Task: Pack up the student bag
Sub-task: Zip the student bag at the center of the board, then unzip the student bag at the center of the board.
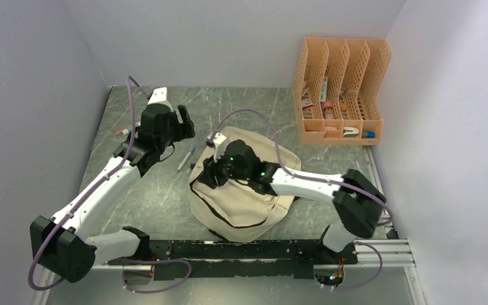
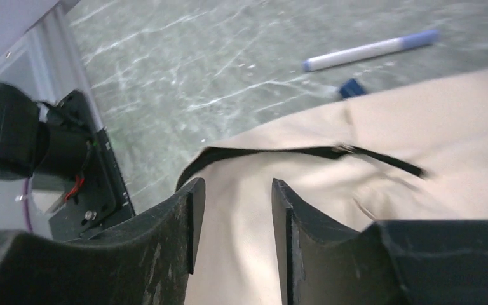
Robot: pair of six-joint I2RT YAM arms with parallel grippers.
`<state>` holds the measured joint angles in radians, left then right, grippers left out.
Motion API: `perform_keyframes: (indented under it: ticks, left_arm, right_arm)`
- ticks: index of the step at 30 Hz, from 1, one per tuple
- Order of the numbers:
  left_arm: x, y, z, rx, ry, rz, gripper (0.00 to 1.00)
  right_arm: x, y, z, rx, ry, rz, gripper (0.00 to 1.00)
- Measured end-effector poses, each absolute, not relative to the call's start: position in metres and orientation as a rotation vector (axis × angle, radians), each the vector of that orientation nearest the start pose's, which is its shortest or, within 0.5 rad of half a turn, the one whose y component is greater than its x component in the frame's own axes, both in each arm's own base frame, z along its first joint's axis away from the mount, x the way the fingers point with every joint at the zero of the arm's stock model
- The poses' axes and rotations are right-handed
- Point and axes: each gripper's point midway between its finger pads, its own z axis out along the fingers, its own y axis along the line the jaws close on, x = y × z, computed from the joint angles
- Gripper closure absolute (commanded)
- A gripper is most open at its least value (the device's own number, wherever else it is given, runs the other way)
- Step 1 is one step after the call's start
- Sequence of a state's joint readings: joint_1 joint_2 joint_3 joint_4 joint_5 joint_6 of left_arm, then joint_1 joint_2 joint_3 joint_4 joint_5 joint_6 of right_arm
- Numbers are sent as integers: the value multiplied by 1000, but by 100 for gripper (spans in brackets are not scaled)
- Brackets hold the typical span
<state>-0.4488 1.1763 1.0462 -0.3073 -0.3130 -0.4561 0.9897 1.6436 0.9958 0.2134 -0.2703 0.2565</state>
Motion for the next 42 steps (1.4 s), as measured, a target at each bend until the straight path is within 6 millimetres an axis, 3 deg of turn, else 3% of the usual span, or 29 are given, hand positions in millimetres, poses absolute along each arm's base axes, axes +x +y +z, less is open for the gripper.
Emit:
perform_keyframes:
  ticks: [6,9,11,15,17,19,24,27,32,37,42]
  left_arm:
    - [341,-143,210,-137,2087,-334,14]
    - [335,-158,199,-83,2124,-388,15]
    - [331,-173,199,-24,2127,-424,16]
    - [312,-227,199,173,2106,-526,19]
    - [300,-257,198,273,2099,-576,21]
    - [289,-286,196,368,2089,-621,22]
    - [257,-355,187,595,2057,-694,23]
    - [240,-382,175,701,2044,-710,23]
    - [227,-406,153,841,2042,-690,23]
    - [215,-437,145,970,2008,-657,24]
    - [199,-451,139,1062,1987,-633,27]
  right_arm:
    - [242,366,186,-626,1929,777,51]
    - [260,319,199,-386,1958,620,50]
    - [270,284,192,-237,2002,528,49]
    - [288,202,153,50,2112,368,49]
    - [286,162,131,189,2161,300,49]
    - [278,136,117,290,2193,269,49]
    - [265,109,106,453,2208,307,50]
    - [255,102,94,531,2219,355,51]
    - [237,93,73,659,2239,435,51]
    - [232,87,72,733,2222,474,51]
    - [226,84,66,776,2223,497,51]
